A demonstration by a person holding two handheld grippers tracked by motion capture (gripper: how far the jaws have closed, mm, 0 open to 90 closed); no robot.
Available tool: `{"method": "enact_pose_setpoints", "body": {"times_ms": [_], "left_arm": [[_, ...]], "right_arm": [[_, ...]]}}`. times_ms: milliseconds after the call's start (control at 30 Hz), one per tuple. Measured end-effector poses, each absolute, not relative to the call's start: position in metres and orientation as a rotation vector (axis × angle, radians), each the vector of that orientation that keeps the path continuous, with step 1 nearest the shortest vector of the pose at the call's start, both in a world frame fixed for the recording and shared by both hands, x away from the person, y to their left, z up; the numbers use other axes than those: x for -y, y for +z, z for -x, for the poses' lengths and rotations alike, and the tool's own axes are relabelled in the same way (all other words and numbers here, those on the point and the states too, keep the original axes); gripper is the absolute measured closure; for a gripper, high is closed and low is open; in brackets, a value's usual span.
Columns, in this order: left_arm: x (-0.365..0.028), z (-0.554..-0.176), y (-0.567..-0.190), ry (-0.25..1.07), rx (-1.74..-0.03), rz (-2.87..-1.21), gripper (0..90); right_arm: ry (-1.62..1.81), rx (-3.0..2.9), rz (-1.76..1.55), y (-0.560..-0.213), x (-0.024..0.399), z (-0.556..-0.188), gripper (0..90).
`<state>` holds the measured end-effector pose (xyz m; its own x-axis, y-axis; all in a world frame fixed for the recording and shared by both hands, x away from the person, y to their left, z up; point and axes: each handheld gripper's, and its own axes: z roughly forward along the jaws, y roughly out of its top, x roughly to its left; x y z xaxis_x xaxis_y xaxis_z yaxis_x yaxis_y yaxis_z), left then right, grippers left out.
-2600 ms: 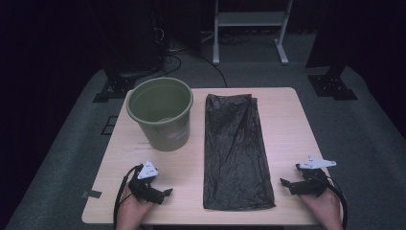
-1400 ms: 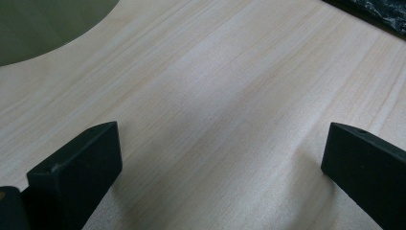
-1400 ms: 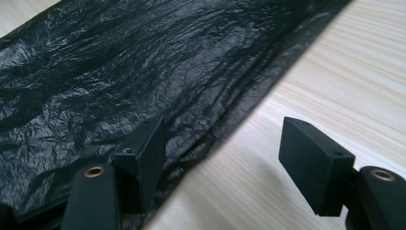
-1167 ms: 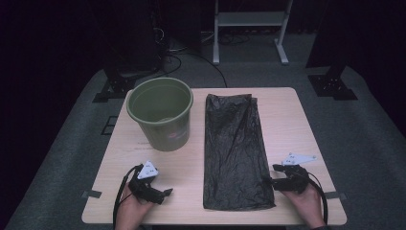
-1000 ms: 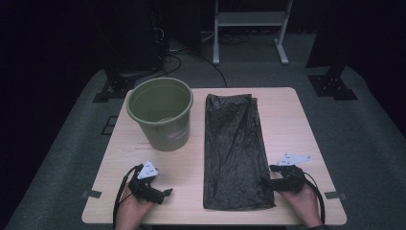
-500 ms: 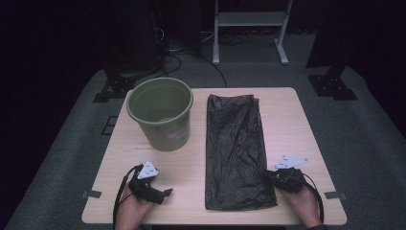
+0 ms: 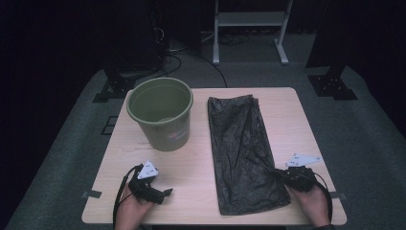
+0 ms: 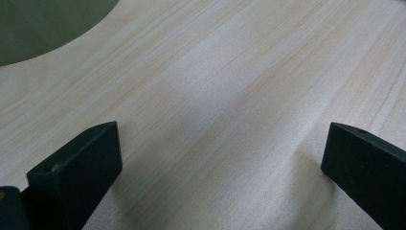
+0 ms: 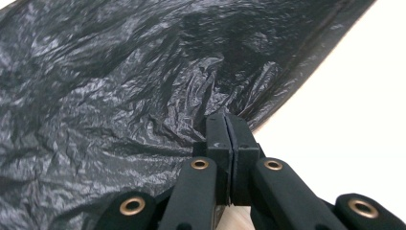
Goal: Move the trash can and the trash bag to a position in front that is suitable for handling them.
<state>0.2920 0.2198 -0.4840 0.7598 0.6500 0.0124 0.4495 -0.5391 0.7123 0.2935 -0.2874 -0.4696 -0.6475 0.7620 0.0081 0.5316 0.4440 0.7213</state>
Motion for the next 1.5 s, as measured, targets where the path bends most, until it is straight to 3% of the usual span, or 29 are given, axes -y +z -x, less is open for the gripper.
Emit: {"method": "enact_pose_setpoints", "body": {"times_ms": [1100, 1200, 1233, 1267, 1400, 1500], "left_arm": [[-0.22, -0.292, -0.484, 0.359, -0.818, -2.233, 0.0], [-0.22, -0.292, -0.484, 0.359, -0.818, -2.232, 0.0], [-0.22, -0.292, -0.484, 0.359, -0.818, -2.233, 0.0], [-0.22, -0.292, -0.484, 0.359, -0.818, -2.233, 0.0], [-0.22, -0.292, -0.484, 0.359, -0.818, -2.233, 0.0], [-0.22, -0.292, -0.484, 0.359, -0.818, -2.232, 0.0]], "right_arm": [[0.913, -2.267, -1.279, -0.471, 0.362, -0.268, 89.2], [0.914, -2.248, -1.292, -0.469, 0.368, -0.266, 77.1], [0.941, -2.226, -1.305, -0.465, 0.367, -0.266, 63.7], [0.941, -2.226, -1.305, -0.465, 0.367, -0.266, 63.7], [1.006, -2.219, -1.298, -0.457, 0.356, -0.269, 40.4], [1.024, -2.248, -1.28, -0.454, 0.342, -0.277, 32.5]]}}
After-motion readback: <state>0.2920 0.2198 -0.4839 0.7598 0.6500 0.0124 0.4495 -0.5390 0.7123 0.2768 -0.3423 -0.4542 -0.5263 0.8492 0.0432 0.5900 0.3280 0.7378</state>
